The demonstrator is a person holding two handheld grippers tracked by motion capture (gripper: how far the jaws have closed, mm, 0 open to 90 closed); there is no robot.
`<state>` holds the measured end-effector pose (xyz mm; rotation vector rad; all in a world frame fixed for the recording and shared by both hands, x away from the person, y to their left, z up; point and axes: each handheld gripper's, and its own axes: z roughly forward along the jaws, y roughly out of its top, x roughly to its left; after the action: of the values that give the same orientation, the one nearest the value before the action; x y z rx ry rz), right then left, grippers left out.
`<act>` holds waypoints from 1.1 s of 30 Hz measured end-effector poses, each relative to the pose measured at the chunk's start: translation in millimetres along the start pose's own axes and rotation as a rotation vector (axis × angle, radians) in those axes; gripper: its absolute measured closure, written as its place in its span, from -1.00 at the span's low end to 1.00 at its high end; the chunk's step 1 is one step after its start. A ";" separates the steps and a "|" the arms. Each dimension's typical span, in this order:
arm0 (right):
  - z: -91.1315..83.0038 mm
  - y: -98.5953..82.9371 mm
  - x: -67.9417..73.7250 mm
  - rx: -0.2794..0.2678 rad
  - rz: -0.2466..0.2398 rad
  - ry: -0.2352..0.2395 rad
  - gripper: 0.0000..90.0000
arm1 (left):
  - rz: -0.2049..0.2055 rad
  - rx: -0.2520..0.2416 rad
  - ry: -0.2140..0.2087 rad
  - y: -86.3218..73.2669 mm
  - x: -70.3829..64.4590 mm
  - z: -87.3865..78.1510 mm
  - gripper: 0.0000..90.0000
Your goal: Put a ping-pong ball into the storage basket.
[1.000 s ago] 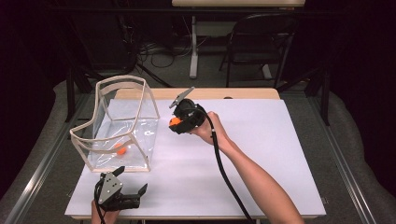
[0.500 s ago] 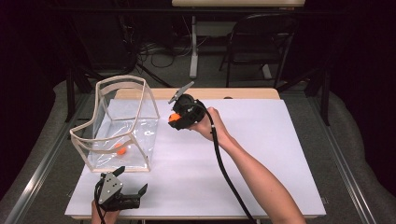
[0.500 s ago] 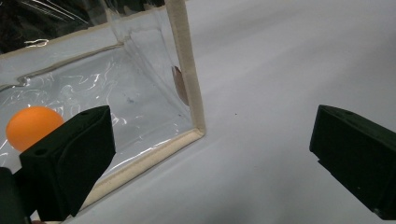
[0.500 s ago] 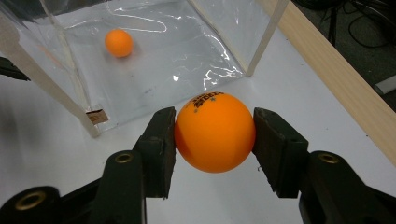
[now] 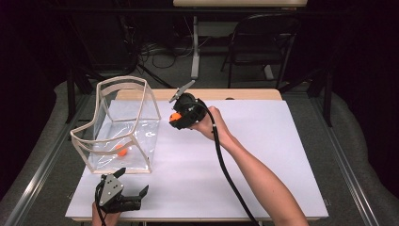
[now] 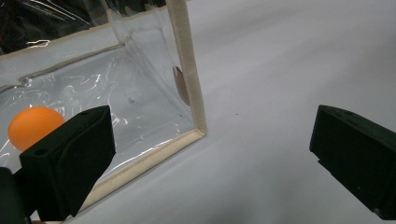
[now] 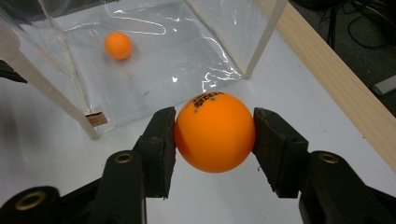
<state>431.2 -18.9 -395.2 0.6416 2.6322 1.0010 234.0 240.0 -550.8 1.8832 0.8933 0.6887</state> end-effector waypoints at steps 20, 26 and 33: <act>-3.2 7.5 -0.5 -0.006 -0.002 -0.002 0.12 | 0.000 -0.001 0.001 0.0 0.2 -0.2 -1.00; -3.4 9.4 -1.9 -0.006 -0.006 -0.001 0.12 | 0.003 0.000 0.001 0.1 0.3 0.1 -1.00; -4.8 13.7 -2.3 -0.010 -0.008 -0.001 0.12 | 0.001 -0.001 0.001 0.0 0.4 0.1 -1.00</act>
<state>435.7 -13.6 -382.1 0.6284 2.6251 1.0101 234.3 240.3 -550.8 1.8821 0.8928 0.6908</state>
